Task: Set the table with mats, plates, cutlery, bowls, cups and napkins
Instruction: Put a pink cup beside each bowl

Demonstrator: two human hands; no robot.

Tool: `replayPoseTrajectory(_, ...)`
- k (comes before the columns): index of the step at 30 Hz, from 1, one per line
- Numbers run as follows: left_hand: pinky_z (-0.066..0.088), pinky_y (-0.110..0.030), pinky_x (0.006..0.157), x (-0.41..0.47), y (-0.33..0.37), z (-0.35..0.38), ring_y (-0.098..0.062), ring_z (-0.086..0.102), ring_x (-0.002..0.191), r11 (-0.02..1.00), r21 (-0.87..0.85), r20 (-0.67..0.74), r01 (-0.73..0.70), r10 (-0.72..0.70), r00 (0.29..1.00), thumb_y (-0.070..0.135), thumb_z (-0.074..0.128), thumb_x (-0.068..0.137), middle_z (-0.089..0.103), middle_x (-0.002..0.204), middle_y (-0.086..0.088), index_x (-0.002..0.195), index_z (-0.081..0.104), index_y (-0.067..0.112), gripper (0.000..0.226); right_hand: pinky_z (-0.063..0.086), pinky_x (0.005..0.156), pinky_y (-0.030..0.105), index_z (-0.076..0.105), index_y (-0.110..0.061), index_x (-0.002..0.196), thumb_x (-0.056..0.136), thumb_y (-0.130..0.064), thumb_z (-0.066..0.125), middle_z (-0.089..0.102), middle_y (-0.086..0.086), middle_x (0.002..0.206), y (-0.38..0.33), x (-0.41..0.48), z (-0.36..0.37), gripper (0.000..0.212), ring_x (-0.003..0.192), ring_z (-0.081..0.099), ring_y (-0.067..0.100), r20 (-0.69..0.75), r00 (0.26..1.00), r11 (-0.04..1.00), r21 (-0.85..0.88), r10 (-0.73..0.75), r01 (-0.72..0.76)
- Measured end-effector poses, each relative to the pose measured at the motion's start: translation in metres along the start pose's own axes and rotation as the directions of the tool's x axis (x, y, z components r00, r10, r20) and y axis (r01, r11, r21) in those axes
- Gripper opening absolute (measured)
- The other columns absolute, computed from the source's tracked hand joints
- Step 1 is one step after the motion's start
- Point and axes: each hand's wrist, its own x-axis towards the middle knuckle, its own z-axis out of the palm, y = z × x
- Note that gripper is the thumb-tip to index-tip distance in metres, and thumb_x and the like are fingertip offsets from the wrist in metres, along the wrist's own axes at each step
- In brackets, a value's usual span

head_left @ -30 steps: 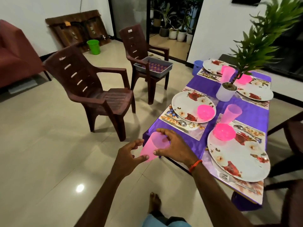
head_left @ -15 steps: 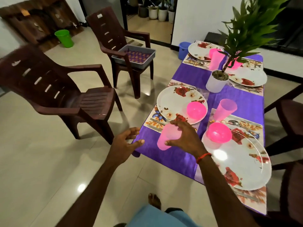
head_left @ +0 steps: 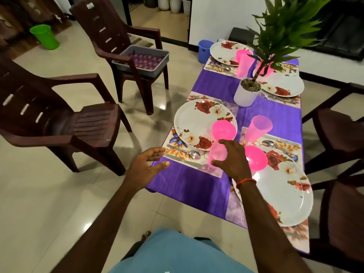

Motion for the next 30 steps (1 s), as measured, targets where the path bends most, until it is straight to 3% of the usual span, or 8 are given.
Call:
replayPoseTrajectory(9, 0.063, -0.044, 0.086, 0.014, 0.007, 0.001, -0.016, 0.068, 0.113, 1.0, 0.005, 0.037, -0.008, 0.007, 0.999, 0.049, 0.077, 0.074, 0.069, 0.125, 0.005, 0.127, 0.061, 0.03, 0.058, 0.039, 0.109, 0.045, 0.052, -0.019, 0.14, 0.069, -0.034, 0.092, 0.057, 0.005, 0.139, 0.004, 0.006, 0.008, 0.083, 0.128, 0.05, 0.029, 0.065, 0.997, 0.997, -0.068, 0.033, -0.029)
replayPoseTrajectory(14, 0.062, -0.041, 0.088, 0.018, 0.012, 0.004, -0.016, 0.066, 0.114, 1.0, 0.016, 0.032, -0.022, 0.021, 0.999, 0.048, 0.075, 0.073, 0.069, 0.125, 0.004, 0.124, 0.058, 0.034, 0.055, 0.04, 0.106, 0.046, 0.049, -0.024, 0.142, 0.068, -0.055, 0.086, 0.052, 0.003, 0.143, 0.004, 0.009, 0.009, 0.089, 0.13, 0.046, 0.03, 0.096, 0.995, 0.988, -0.154, 0.021, -0.006)
replayPoseTrajectory(19, 0.056, -0.014, 0.074, 0.019, 0.019, 0.007, -0.003, 0.065, 0.11, 0.997, 0.053, 0.006, -0.063, 0.063, 0.998, 0.05, 0.071, 0.078, 0.065, 0.123, 0.013, 0.134, 0.057, 0.027, 0.062, 0.031, 0.111, 0.051, 0.05, -0.027, 0.143, 0.08, -0.055, 0.078, 0.045, 0.006, 0.151, -0.015, 0.012, 0.005, 0.074, 0.139, 0.036, 0.032, 0.022, 0.996, 0.959, -0.266, -0.091, 0.094)
replayPoseTrajectory(21, 0.057, -0.019, 0.08, 0.019, 0.02, 0.004, 0.003, 0.06, 0.112, 0.995, 0.057, -0.003, -0.077, 0.078, 0.997, 0.055, 0.066, 0.083, 0.061, 0.123, 0.018, 0.138, 0.053, 0.028, 0.063, 0.029, 0.112, 0.05, 0.053, -0.027, 0.14, 0.082, -0.052, 0.077, 0.046, 0.006, 0.15, -0.027, 0.015, 0.004, 0.068, 0.139, 0.035, 0.032, 0.007, 0.987, 0.952, -0.263, -0.163, 0.159)
replayPoseTrajectory(24, 0.056, -0.032, 0.096, 0.021, 0.017, -0.004, -0.007, 0.055, 0.129, 0.992, 0.095, -0.002, -0.088, 0.088, 0.996, 0.079, 0.053, 0.086, 0.057, 0.136, 0.017, 0.144, 0.045, 0.036, 0.072, 0.03, 0.111, 0.046, 0.055, -0.026, 0.139, 0.085, -0.049, 0.075, 0.048, 0.005, 0.149, -0.047, 0.02, 0.008, 0.062, 0.138, 0.037, 0.029, 0.005, 0.971, 0.943, -0.237, -0.238, 0.232)
replayPoseTrajectory(27, 0.045, -0.046, 0.112, 0.021, 0.017, -0.014, -0.013, 0.045, 0.14, 0.968, 0.233, -0.027, -0.095, 0.104, 0.994, 0.084, 0.041, 0.085, 0.049, 0.152, 0.008, 0.151, 0.039, 0.033, 0.084, 0.031, 0.11, 0.046, 0.055, -0.027, 0.139, 0.087, -0.057, 0.068, 0.05, 0.005, 0.147, -0.071, 0.024, 0.019, 0.061, 0.136, 0.041, 0.028, 0.006, 0.951, 0.925, -0.23, -0.309, 0.302)
replayPoseTrajectory(30, 0.035, -0.05, 0.119, 0.016, 0.023, -0.027, -0.017, 0.037, 0.146, 0.938, 0.329, -0.057, -0.106, 0.132, 0.99, 0.091, 0.033, 0.08, 0.042, 0.159, 0.004, 0.155, 0.037, 0.03, 0.096, 0.031, 0.11, 0.049, 0.055, -0.029, 0.138, 0.086, -0.07, 0.05, 0.05, 0.005, 0.146, -0.094, 0.023, 0.032, 0.066, 0.135, 0.043, 0.029, 0.014, 0.929, 0.899, -0.248, -0.369, 0.361)
